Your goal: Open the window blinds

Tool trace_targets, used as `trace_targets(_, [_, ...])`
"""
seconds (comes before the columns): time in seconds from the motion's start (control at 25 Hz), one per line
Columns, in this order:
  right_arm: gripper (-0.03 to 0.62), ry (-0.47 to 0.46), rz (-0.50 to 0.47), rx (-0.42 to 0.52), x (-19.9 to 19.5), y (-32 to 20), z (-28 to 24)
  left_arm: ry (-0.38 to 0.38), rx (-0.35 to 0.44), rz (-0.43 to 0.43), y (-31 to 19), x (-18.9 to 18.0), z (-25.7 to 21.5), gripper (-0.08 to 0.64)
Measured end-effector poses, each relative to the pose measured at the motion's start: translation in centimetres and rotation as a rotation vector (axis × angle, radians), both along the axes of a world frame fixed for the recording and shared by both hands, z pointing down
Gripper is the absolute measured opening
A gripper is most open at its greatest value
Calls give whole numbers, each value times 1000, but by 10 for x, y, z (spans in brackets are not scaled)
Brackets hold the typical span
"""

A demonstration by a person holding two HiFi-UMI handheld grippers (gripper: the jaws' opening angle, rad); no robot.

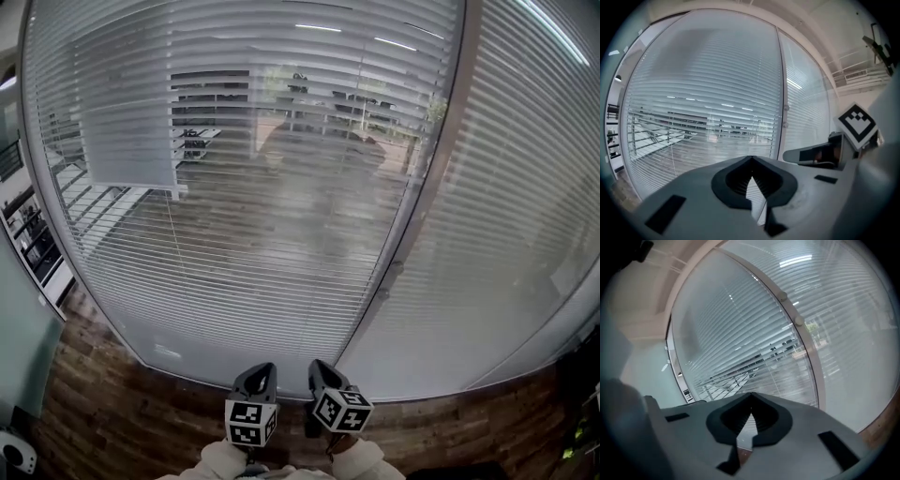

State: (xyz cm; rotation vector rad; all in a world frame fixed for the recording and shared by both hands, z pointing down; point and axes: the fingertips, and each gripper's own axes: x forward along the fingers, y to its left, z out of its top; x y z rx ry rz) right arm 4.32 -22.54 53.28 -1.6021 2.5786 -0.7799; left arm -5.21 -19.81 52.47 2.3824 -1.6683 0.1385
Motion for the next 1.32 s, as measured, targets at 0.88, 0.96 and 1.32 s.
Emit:
trace_targets(0.88, [14,56,25,25,12,19,-6,3,0,18,10,-5,-2,2])
trace_targets(0.96, [14,57,32,29,13,20,-7,5,3,13,10,-8,-3,2])
trace_targets(1.32, [14,60,49,44,14,17,-11,9,5,0,9,-16,-5,2])
